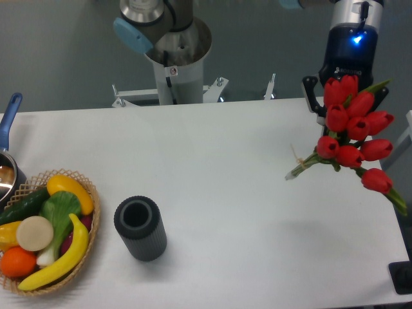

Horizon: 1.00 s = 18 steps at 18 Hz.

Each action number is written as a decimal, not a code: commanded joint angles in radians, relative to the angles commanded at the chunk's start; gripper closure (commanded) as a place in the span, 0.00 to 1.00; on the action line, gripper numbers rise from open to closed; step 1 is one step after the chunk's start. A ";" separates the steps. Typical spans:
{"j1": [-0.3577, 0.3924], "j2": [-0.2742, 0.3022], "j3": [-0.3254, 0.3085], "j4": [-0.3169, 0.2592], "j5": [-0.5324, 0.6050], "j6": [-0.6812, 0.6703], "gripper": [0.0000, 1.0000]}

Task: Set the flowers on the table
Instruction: 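Lift the red tulip bouquet with the gripper and swing it over the table, then lower the held tulips onto the table surface beside the black cup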

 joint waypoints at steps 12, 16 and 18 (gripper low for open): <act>-0.316 -0.124 0.002 -0.020 0.704 0.012 0.64; -0.415 -0.225 0.002 -0.023 0.942 0.058 0.64; -0.452 -0.282 0.008 -0.019 1.029 0.058 0.64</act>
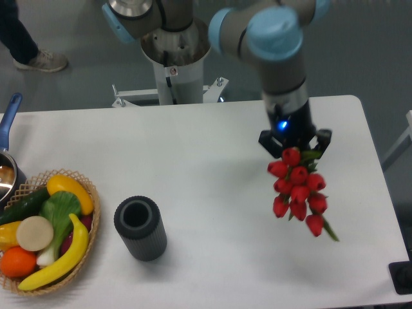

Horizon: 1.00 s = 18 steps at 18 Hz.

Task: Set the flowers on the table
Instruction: 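Lower the held tulips onto the table surface beside the black cup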

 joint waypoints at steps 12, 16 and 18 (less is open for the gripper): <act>-0.063 -0.194 0.031 0.009 0.074 0.000 0.62; -0.060 -0.186 0.018 0.034 0.042 0.002 0.00; -0.061 -0.169 0.017 0.034 0.017 0.003 0.00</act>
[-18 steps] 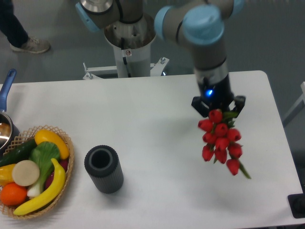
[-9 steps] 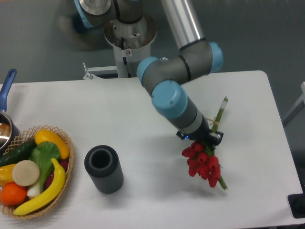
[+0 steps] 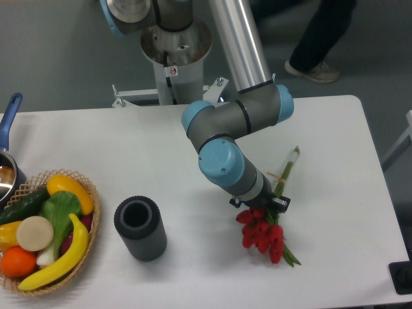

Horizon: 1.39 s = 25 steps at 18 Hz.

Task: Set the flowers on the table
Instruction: 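Lower the held tulips onto the table surface beside the black cup, then open the gripper, release the tulips, and raise the gripper away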

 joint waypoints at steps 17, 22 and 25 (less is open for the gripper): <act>0.262 0.282 0.160 -0.351 -0.488 0.254 0.00; 0.360 0.351 0.138 -0.394 -0.604 0.383 0.00; 0.386 0.374 0.126 -0.403 -0.604 0.451 0.00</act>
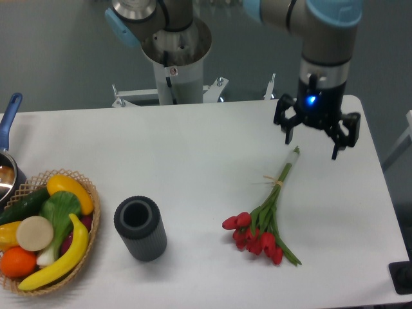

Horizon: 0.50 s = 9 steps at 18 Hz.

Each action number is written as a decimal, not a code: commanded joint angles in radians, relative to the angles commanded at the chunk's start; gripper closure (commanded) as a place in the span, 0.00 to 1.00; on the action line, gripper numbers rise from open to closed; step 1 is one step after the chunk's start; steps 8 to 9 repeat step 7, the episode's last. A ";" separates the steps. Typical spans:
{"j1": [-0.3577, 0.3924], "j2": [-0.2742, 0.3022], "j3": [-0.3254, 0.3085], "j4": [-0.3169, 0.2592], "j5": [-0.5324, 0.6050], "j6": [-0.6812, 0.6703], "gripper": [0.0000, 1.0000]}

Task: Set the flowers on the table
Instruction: 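Open the gripper, release the tulips, and raise the gripper away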

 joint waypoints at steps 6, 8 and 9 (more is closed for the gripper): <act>0.101 0.061 -0.054 -0.089 -0.003 0.284 0.00; 0.109 0.069 -0.063 -0.091 -0.005 0.293 0.00; 0.109 0.069 -0.063 -0.091 -0.005 0.293 0.00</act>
